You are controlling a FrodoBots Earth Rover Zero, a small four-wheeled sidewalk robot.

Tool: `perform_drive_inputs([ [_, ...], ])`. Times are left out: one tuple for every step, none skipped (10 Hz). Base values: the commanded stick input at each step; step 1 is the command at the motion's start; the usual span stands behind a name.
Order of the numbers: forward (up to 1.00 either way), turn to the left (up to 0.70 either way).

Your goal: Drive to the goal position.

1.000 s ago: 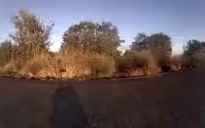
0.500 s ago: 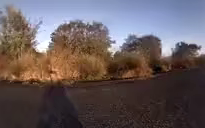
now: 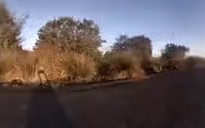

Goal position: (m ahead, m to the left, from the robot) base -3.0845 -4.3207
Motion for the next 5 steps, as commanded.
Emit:
perform_drive_inputs([
  [0.7, -0.35],
  [0.7, -0.35],
  [0.7, -0.35],
  [0.7, -0.35],
  [0.7, -0.35],
])
